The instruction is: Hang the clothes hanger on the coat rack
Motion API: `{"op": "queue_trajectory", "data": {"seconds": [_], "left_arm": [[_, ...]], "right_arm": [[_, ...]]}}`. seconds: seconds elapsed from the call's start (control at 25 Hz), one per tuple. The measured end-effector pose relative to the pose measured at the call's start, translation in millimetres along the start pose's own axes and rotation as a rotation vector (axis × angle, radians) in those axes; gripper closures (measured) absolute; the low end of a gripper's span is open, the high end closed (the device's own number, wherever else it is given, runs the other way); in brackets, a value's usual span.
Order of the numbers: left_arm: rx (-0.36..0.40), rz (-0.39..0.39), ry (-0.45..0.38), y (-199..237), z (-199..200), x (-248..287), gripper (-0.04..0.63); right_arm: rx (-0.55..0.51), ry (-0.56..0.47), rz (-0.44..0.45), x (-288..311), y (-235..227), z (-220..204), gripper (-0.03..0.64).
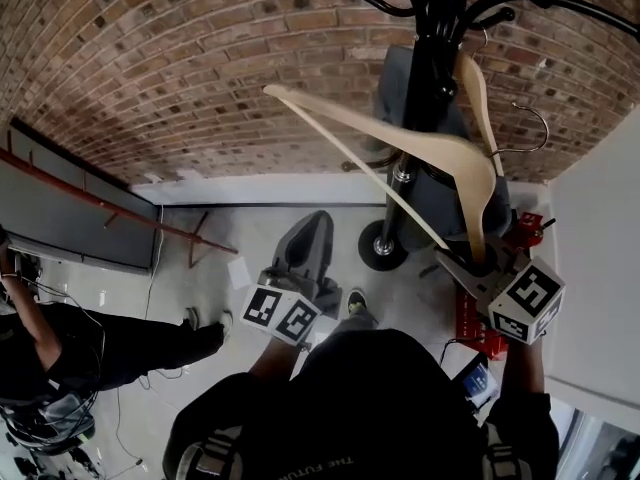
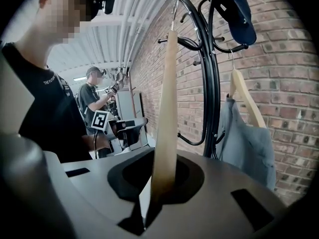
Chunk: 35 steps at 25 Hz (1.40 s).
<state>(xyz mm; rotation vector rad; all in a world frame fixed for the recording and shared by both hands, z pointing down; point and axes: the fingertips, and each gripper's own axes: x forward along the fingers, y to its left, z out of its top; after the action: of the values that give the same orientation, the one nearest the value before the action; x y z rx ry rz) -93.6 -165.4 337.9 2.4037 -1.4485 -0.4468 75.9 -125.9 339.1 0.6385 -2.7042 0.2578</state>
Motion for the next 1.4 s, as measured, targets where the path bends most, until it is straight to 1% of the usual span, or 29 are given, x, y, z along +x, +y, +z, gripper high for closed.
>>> {"op": "queue_trajectory", "data": {"seconds": [0.24, 0.44, 0.72, 0.92, 1.12, 1.28, 1.4], "left_arm": [[-0.017, -0.046, 0.004, 24.0, 5.5, 21.7, 0.575], [-0.029, -0.087, -0.001, 41.3, 11.8, 34.9, 0.575], [-0.042, -0.099, 0.013, 61.2, 14.9, 46.8, 0.575], [-0.043, -0.092, 0.010, 71.4, 16.6, 46.0, 0.575], [-0.057, -0.084, 0.006, 71.9, 12.5, 50.1, 0.574], [-0.061, -0.099, 0.013, 71.6, 9.0, 57.9, 0.575], [-0.065, -0.103, 0.009, 71.8, 8.1, 58.7, 0.575]], "right_arm": [[0.003, 0.024, -0.065, 10.3, -22.5, 9.5, 0.572], [0.016, 0.049, -0.083, 18.3, -34.3, 15.3, 0.572], [0.019, 0.087, -0.106, 23.4, -47.4, 25.3, 0.572], [0.004, 0.098, -0.096, 28.2, -48.0, 29.2, 0.572], [-0.011, 0.124, -0.088, 25.3, -54.5, 29.8, 0.572], [-0.023, 0.145, -0.101, 23.1, -58.5, 30.7, 0.572], [-0.051, 0.179, -0.121, 22.9, -61.9, 28.1, 0.572]]}}
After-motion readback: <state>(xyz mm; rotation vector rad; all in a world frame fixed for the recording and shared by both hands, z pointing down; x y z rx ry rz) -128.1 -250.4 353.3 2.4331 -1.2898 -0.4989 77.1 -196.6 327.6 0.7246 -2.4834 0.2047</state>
